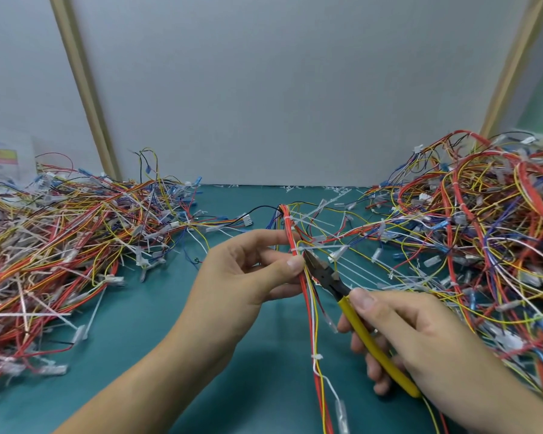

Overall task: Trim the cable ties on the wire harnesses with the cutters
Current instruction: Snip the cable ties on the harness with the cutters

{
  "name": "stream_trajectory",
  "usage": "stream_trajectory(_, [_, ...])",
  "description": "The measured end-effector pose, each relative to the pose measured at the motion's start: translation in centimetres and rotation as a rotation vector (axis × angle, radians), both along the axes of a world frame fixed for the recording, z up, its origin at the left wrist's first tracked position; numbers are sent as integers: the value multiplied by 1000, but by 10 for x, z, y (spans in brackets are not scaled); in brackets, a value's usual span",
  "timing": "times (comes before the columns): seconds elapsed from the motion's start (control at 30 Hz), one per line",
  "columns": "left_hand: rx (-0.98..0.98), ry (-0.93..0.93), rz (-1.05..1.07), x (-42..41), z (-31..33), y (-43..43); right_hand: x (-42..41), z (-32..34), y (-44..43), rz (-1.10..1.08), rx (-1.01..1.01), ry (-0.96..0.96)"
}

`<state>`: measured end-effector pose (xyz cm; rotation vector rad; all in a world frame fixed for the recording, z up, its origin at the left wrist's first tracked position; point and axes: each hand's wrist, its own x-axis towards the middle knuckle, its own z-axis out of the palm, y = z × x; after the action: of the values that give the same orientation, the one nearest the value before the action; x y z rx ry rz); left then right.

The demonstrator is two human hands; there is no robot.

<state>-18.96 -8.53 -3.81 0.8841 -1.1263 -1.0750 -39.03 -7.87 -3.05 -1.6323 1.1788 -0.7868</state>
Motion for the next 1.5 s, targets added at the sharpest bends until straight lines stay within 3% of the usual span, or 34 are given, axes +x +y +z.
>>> stream_trajectory(1.5, [9, -36, 12, -1, 2, 2, -1, 2, 1, 27, 28, 47])
